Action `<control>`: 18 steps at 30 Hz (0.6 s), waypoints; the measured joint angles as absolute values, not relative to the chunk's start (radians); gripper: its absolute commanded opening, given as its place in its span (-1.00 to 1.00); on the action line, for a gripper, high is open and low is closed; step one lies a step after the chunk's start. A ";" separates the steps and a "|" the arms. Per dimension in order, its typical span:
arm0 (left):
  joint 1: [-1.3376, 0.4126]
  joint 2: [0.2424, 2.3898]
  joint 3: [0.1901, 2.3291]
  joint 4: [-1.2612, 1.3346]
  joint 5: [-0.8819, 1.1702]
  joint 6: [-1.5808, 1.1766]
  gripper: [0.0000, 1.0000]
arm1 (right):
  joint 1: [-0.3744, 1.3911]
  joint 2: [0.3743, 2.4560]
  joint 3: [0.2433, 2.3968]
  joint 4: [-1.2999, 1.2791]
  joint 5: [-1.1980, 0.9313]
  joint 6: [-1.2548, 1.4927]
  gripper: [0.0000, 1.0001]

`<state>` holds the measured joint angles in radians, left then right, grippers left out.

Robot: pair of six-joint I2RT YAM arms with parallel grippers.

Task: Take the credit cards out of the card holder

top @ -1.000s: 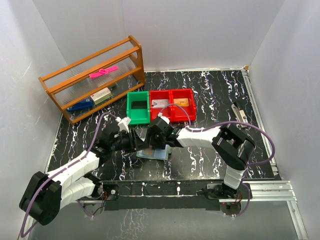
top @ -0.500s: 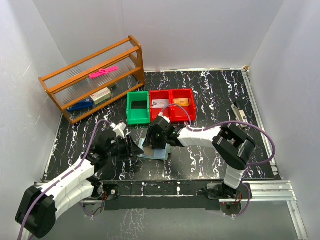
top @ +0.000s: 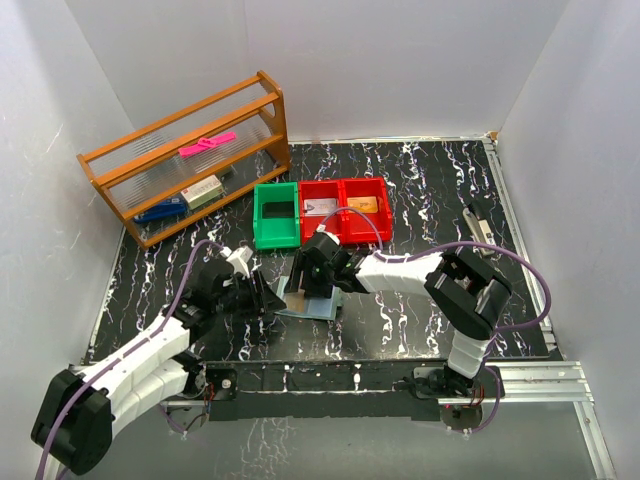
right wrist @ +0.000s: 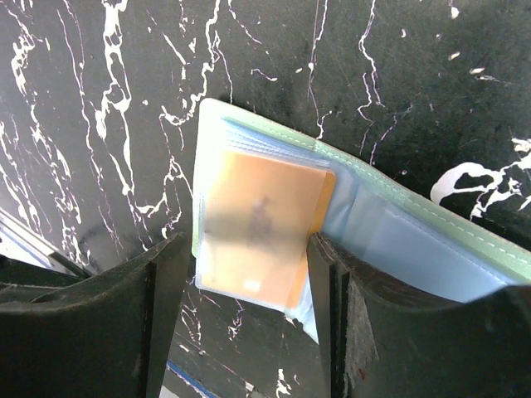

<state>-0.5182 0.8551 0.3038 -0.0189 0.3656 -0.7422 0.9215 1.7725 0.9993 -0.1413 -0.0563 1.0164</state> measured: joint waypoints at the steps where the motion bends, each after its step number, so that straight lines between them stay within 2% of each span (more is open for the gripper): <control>1: -0.518 0.856 0.306 -0.021 0.363 -0.741 -0.17 | 0.921 1.773 1.000 -0.141 -0.057 1.015 0.17; 12: -0.518 0.873 0.320 -0.043 0.340 -0.741 -0.17 | 0.923 1.773 1.006 -0.146 -0.059 0.999 0.25; 15: -0.518 0.874 0.320 -0.043 0.339 -0.743 -0.17 | 0.923 1.773 1.007 -0.147 -0.059 0.997 0.00; 18: -0.518 0.877 0.320 -0.043 0.337 -0.744 -0.18 | 0.922 1.776 1.007 -0.160 -0.052 0.993 -0.03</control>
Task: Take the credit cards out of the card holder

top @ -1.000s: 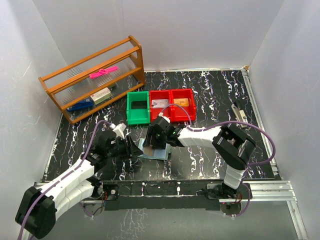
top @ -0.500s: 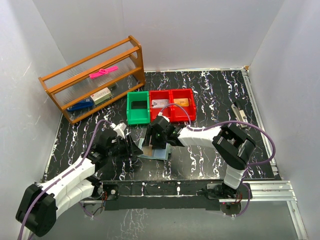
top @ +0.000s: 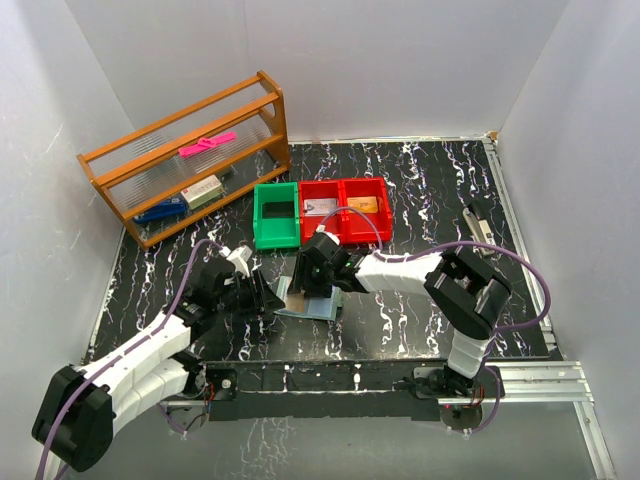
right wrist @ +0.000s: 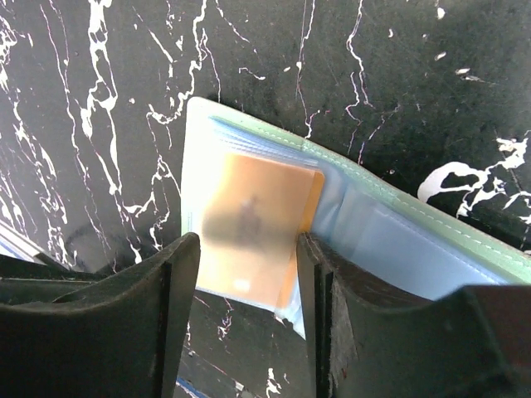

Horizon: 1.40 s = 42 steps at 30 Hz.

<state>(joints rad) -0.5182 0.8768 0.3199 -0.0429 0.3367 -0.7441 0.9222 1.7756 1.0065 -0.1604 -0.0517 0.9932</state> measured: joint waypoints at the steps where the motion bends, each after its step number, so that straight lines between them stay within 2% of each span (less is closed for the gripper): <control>1: -0.518 0.877 0.320 -0.043 0.334 -0.744 -0.18 | 0.921 1.776 1.007 -0.164 -0.049 0.993 -0.03; 6: -0.518 0.879 0.332 -0.057 0.316 -0.744 -0.20 | 0.923 1.777 1.019 -0.183 -0.039 0.995 0.25; 10: -0.518 0.865 0.352 -0.093 0.265 -0.745 -0.20 | 0.937 1.791 1.063 -0.237 -0.012 0.990 0.28; 19: -0.518 0.723 0.367 -0.235 0.105 -0.771 -0.20 | 1.012 1.900 1.269 -0.484 0.149 0.969 0.25; 24: -0.518 0.688 0.367 -0.270 0.078 -0.783 -0.20 | 1.049 1.944 1.341 -0.570 0.237 0.953 0.05; 32: -0.518 0.710 0.367 -0.257 0.099 -0.778 -0.17 | 1.020 1.869 1.211 -0.426 0.165 0.949 -0.12; 39: -0.518 0.805 0.366 -0.127 0.243 -0.754 -0.09 | 0.944 1.782 1.035 -0.210 -0.018 0.978 -0.11; 42: -0.518 0.871 0.364 -0.045 0.315 -0.751 -0.08 | 0.921 1.762 0.984 -0.135 -0.074 0.993 -0.02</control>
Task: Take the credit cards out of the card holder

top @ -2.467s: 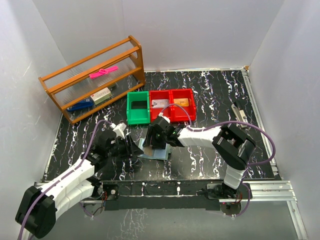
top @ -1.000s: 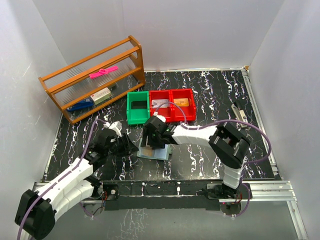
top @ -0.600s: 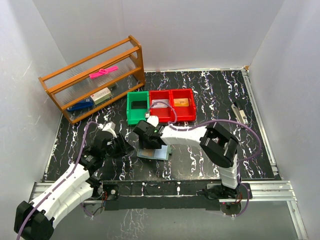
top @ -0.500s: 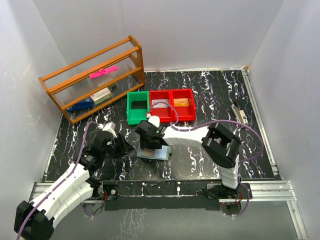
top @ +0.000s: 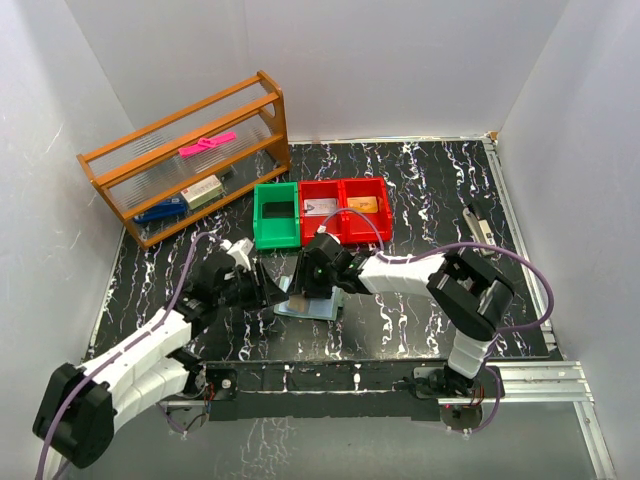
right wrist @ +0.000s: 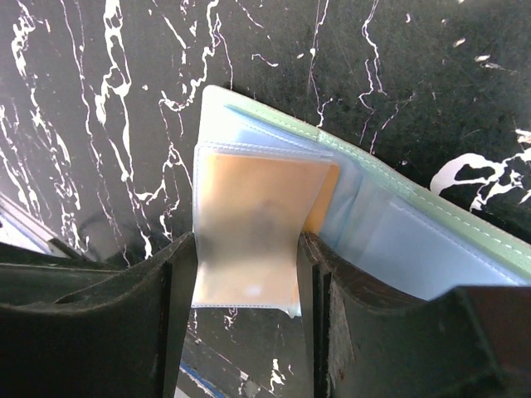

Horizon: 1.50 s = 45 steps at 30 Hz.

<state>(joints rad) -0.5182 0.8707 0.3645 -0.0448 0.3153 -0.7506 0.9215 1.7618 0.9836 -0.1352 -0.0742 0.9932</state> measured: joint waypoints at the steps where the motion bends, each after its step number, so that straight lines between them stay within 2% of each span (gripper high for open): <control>1: -0.518 0.894 0.364 -0.021 0.335 -0.751 -0.08 | 0.917 1.759 0.974 -0.121 -0.086 0.997 -0.01; 16: -0.518 1.078 0.362 0.157 0.483 -0.749 -0.10 | 0.901 1.761 0.958 -0.088 -0.135 1.006 -0.04; 45: -0.519 1.064 0.331 0.194 0.440 -0.752 -0.04 | 0.896 1.760 0.952 -0.077 -0.146 1.015 -0.04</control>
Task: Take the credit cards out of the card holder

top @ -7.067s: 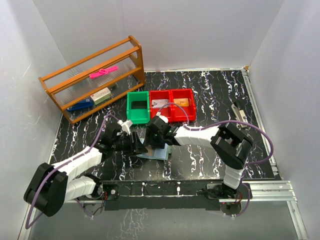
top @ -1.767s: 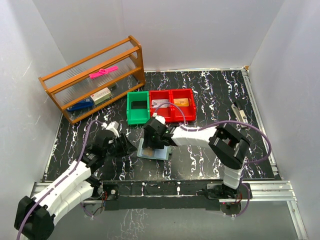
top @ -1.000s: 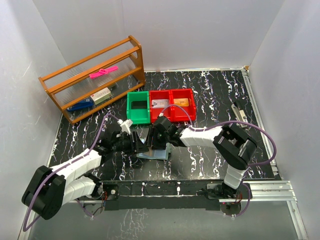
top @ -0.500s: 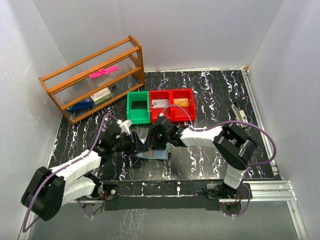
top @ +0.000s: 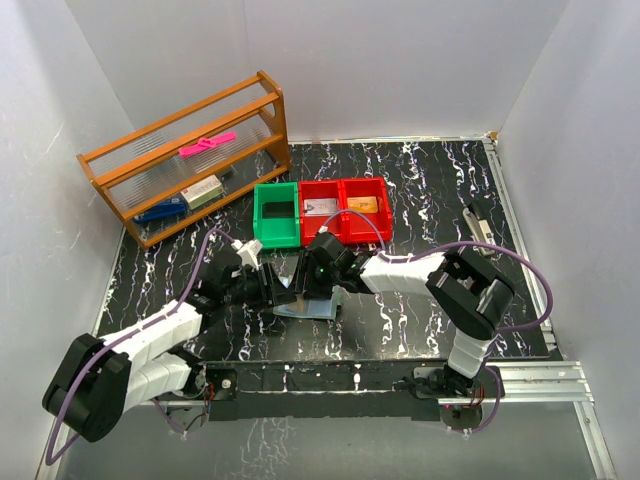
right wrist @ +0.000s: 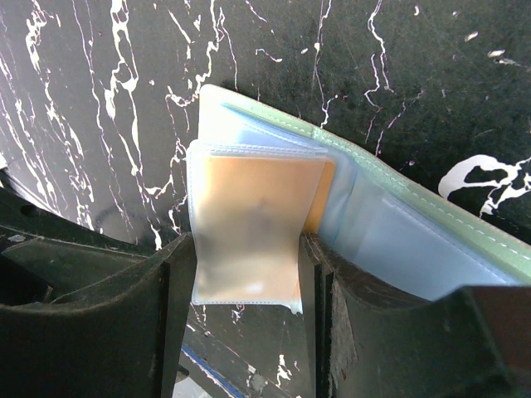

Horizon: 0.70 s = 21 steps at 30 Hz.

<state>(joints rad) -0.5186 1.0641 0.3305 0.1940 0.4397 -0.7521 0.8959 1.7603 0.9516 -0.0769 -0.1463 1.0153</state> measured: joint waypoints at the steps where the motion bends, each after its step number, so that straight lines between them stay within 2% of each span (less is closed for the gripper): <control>1: -0.519 1.063 0.331 0.194 0.440 -0.752 -0.04 | 0.896 1.760 0.952 -0.077 -0.146 1.016 -0.04; 21: -0.516 1.079 0.334 0.200 0.461 -0.727 -0.04 | 0.894 1.761 0.951 -0.077 -0.157 1.019 -0.01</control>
